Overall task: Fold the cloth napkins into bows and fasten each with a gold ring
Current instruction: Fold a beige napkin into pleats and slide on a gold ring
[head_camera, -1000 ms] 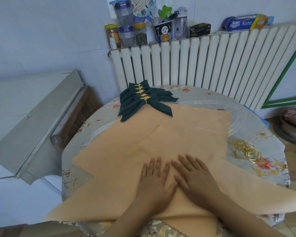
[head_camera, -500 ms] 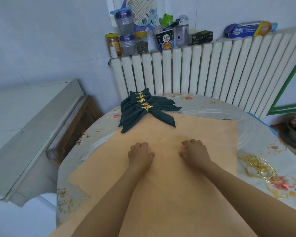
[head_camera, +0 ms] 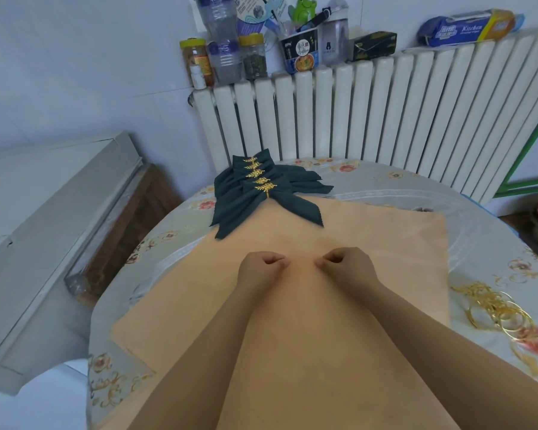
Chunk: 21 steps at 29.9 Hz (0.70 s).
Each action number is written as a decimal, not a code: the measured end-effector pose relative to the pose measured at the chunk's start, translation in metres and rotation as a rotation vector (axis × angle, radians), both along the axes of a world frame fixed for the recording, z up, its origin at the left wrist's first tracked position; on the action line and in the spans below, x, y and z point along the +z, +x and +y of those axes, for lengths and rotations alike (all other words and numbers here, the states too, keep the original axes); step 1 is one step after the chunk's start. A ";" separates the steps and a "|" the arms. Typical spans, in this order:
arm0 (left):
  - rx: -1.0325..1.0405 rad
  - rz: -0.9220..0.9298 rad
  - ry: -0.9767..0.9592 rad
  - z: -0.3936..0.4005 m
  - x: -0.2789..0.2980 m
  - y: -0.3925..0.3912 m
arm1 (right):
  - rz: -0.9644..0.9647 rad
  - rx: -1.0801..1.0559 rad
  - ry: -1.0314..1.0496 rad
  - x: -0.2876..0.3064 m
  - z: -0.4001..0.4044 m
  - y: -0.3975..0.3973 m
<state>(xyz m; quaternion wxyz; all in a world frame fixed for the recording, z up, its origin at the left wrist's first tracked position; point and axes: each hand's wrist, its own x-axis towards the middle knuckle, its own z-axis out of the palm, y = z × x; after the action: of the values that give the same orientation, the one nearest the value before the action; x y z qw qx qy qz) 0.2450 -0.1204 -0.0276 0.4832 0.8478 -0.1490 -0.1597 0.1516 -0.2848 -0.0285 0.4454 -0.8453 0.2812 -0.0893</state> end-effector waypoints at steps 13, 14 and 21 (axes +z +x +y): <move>0.042 -0.001 0.031 -0.006 -0.001 0.004 | 0.039 0.066 -0.108 -0.008 -0.007 0.006; 0.039 -0.002 0.032 -0.006 -0.001 0.003 | 0.042 0.071 -0.118 -0.008 -0.007 0.007; -0.036 0.003 -0.145 0.001 0.003 -0.006 | -0.107 0.064 0.005 -0.008 -0.004 -0.001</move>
<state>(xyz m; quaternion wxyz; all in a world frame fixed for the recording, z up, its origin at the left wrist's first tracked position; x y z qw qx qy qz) 0.2392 -0.1192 -0.0248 0.5406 0.8075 -0.1747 -0.1587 0.1510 -0.2887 -0.0364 0.4644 -0.8469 0.2301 -0.1194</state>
